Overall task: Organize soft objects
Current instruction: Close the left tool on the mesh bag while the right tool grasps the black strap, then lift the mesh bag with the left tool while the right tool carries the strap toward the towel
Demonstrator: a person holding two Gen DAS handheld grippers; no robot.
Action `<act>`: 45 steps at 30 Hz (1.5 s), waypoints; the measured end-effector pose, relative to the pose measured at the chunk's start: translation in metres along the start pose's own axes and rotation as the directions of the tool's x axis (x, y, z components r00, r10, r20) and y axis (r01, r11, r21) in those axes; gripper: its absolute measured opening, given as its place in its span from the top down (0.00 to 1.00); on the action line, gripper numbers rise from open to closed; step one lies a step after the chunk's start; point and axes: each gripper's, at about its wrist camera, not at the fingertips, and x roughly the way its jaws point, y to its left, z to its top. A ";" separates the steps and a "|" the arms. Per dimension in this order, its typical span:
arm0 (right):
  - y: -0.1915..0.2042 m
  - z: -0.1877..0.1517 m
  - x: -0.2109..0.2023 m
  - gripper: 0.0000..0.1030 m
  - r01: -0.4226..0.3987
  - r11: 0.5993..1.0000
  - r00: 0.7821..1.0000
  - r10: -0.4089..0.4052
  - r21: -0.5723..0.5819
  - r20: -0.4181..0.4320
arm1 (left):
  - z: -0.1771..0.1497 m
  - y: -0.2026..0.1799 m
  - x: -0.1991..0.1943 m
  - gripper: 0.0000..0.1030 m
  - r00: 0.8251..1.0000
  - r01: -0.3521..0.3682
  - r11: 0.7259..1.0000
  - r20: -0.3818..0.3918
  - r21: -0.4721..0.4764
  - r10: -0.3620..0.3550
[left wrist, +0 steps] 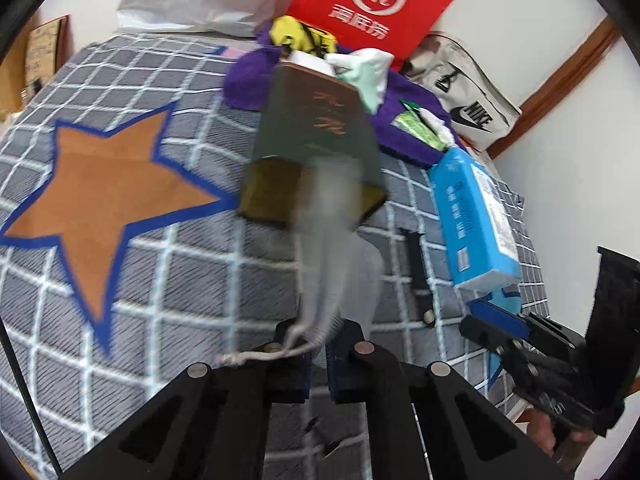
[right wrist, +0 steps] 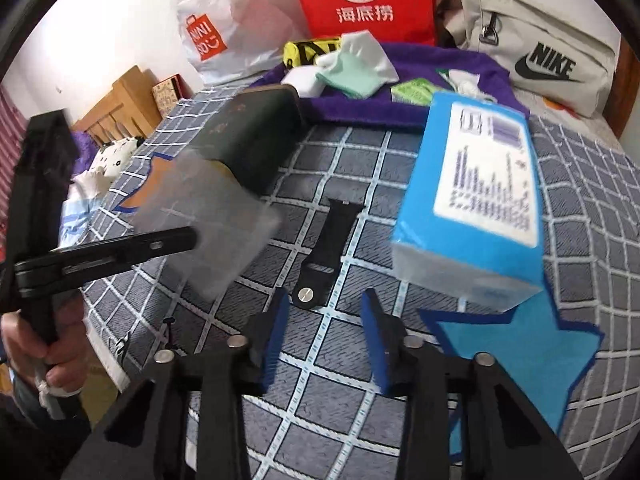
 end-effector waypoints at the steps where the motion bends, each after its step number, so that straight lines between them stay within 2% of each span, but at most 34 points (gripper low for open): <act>1: 0.002 -0.001 0.004 0.72 0.001 1.000 1.000 -0.001 0.002 -0.003 | -0.002 0.004 -0.003 0.94 1.000 -0.010 1.000 0.006 -0.005 0.010; 6: 0.015 0.003 0.018 0.72 0.046 0.999 0.998 -0.046 0.004 0.030 | -0.008 0.027 -0.012 0.94 0.998 -0.058 0.998 0.012 -0.027 0.058; 10: 0.025 0.004 0.035 0.71 0.098 0.995 0.995 -0.098 -0.010 0.007 | -0.008 0.036 -0.006 0.94 0.999 -0.032 0.999 -0.014 -0.040 0.032; 13: 0.033 0.001 0.038 0.70 0.159 0.987 0.987 -0.158 -0.032 0.029 | -0.006 0.038 0.000 0.94 0.999 -0.021 0.999 -0.037 -0.025 0.020; 15: 0.038 -0.001 0.039 0.75 0.198 0.979 0.980 -0.196 -0.056 0.039 | -0.005 0.037 0.004 0.94 0.999 -0.012 1.000 -0.048 -0.015 0.011; 18: 0.035 -0.006 0.034 0.79 0.193 0.979 0.981 -0.192 -0.057 0.025 | -0.003 0.036 0.006 0.94 0.998 -0.001 1.000 -0.057 0.004 0.002; 26: 0.020 -0.053 0.003 0.80 0.145 0.987 0.985 -0.150 -0.062 -0.090 | -0.003 0.039 0.006 0.94 0.997 0.027 0.999 -0.070 0.029 -0.025; 29: 0.015 -0.064 -0.007 0.79 0.139 0.989 0.985 -0.144 -0.054 -0.096 | -0.006 0.039 0.005 0.94 0.997 0.028 0.999 -0.069 0.032 -0.026; 30: 0.014 -0.064 -0.009 0.74 0.134 0.990 0.987 -0.138 -0.048 -0.085 | -0.007 0.039 0.004 0.94 0.997 0.028 0.999 -0.068 0.032 -0.025; 31: 0.013 -0.063 -0.011 0.64 0.129 0.991 0.989 -0.132 -0.036 -0.067 | -0.008 0.039 0.004 0.94 0.997 0.028 0.999 -0.070 0.032 -0.026; 33: 0.010 -0.055 -0.011 0.50 0.102 0.995 0.994 -0.103 -0.010 -0.026 | -0.009 0.041 0.002 0.93 0.997 0.030 0.999 -0.075 0.027 -0.028; 34: 0.011 -0.053 -0.010 0.47 0.093 0.996 0.995 -0.093 -0.008 -0.019 | -0.009 0.042 0.001 0.92 0.996 0.033 0.999 -0.079 0.022 -0.031; 36: 0.015 -0.044 0.000 0.47 0.100 0.995 0.995 -0.100 -0.032 -0.011 | -0.011 0.044 -0.003 0.86 0.997 0.026 0.999 -0.077 0.021 -0.025; 38: 0.018 -0.037 0.010 0.47 0.139 0.989 0.990 -0.139 -0.043 0.000 | -0.012 0.046 -0.009 0.70 0.998 0.008 1.000 -0.063 0.026 -0.006; 41: 0.025 -0.034 0.018 0.47 0.185 0.981 0.983 -0.184 -0.061 0.023 | -0.011 0.044 -0.014 0.57 0.998 -0.034 0.998 -0.048 0.057 0.036; 42: 0.026 -0.034 0.019 0.48 0.199 0.978 0.980 -0.198 -0.068 0.027 | -0.010 0.043 -0.015 0.56 0.998 -0.037 0.997 -0.042 0.065 0.039; 44: 0.031 -0.036 0.019 0.52 0.214 0.973 0.976 -0.212 -0.084 0.041 | -0.008 0.041 -0.015 0.48 0.999 -0.024 0.998 -0.038 0.066 0.027; 45: 0.030 -0.037 0.018 0.59 0.210 0.974 0.977 -0.207 -0.085 0.043 | -0.007 0.039 -0.014 0.46 0.999 -0.017 0.998 -0.034 0.068 0.019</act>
